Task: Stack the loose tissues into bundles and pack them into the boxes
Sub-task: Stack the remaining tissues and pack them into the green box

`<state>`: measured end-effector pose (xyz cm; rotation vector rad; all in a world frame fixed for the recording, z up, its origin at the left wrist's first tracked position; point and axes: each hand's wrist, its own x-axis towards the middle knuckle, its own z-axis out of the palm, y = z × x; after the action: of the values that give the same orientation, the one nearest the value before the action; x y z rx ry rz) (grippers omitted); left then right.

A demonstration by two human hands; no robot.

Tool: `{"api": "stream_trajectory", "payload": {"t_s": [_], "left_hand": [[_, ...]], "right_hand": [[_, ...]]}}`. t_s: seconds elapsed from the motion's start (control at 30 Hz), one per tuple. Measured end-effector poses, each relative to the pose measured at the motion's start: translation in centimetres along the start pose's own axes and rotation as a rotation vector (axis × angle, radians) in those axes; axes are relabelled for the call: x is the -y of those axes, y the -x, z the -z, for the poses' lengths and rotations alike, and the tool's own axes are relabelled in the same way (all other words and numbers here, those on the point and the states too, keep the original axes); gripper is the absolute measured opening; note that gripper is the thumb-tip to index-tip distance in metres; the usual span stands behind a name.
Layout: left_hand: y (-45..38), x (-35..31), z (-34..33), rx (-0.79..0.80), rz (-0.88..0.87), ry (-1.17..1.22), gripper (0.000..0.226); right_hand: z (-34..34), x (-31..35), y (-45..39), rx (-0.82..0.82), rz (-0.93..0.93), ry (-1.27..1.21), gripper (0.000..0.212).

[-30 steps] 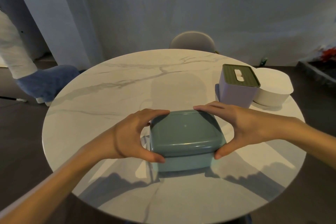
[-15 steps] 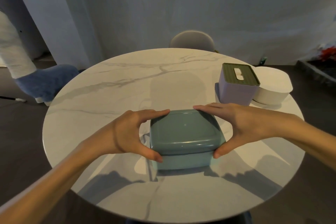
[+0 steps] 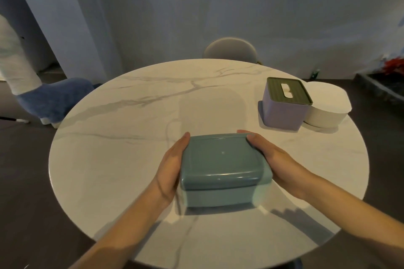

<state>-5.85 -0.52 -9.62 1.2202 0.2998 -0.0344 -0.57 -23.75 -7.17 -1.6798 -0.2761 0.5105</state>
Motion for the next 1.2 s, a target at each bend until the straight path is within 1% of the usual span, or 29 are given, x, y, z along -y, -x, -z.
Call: {"api": "stream_trajectory", "payload": {"t_s": [0.07,0.17,0.23,0.3,0.37,0.43,0.5,0.53,0.57,0.63,0.73,0.8,0.87,0.9,0.93,1.0,1.07,1.13,1.2], "left_hand": [[-0.3,0.3,0.1,-0.018,0.034,0.030,0.054],[-0.8,0.5,0.8,-0.090,-0.011,-0.039,0.053],[-0.8,0.2,0.9,-0.102,-0.057,-0.084,0.055],[-0.5,0.0,0.8,-0.059,-0.116,-0.118,0.062],[0.2,0.2,1.3,-0.020,-0.262,-0.213,0.059],[1.6,0.4,2.3,0.058,-0.386,-0.390,0.062],[3.0,0.6,3.5,0.191,-0.391,-0.487,0.078],[3.4,0.6,3.9,0.243,-0.374,-0.501,0.086],[3.8,0.6,4.0,0.269,-0.362,-0.503,0.092],[4.1,0.6,3.7,0.255,-0.362,-0.495,0.090],[4.2,0.4,3.3,0.231,-0.370,-0.468,0.084],[4.2,0.4,4.0,0.249,-0.424,-0.513,0.092],[4.4,0.7,4.7,0.319,-0.461,-0.624,0.105],[4.4,0.8,4.7,0.338,-0.476,-0.666,0.108],[4.3,0.9,4.6,0.329,-0.482,-0.681,0.107],[3.9,0.3,4.0,0.247,-0.479,-0.615,0.094],[3.5,-1.0,3.1,0.162,-0.407,-0.437,0.085],[2.7,-2.3,1.9,0.120,-0.252,-0.212,0.085],[1.7,-3.6,0.1,0.101,-0.046,-0.025,0.070]], "right_hand": [[-0.2,0.0,-0.1,-0.003,-0.018,-0.045,0.034],[-0.2,-0.1,-0.1,0.003,-0.017,-0.073,0.036],[-0.1,-0.1,0.0,0.002,0.004,-0.049,0.038],[0.0,-0.2,0.1,-0.001,0.031,-0.016,0.039],[0.6,-0.4,0.5,0.005,0.063,-0.003,0.044],[2.1,-0.8,1.1,0.066,0.113,0.039,0.058],[3.5,-1.3,1.8,0.157,0.161,0.109,0.084],[4.0,-1.6,2.0,0.205,0.167,0.123,0.092],[4.2,-1.7,2.1,0.258,0.168,0.128,0.095],[3.9,-2.0,2.0,0.336,0.196,0.170,0.097],[3.7,-2.2,1.7,0.382,0.220,0.235,0.107],[3.7,-2.0,1.7,0.414,0.234,0.273,0.116],[3.5,-2.2,1.6,0.395,0.286,0.327,0.122],[3.4,-2.3,1.5,0.367,0.309,0.339,0.123],[3.3,-2.5,1.4,0.346,0.319,0.327,0.122],[3.4,-2.3,0.9,0.303,0.303,0.249,0.114],[3.3,-1.3,0.2,0.210,0.285,0.128,0.103],[2.9,-0.1,-0.7,0.172,0.295,-0.036,0.103],[2.3,0.7,-2.2,0.196,0.329,-0.248,0.107]]}}
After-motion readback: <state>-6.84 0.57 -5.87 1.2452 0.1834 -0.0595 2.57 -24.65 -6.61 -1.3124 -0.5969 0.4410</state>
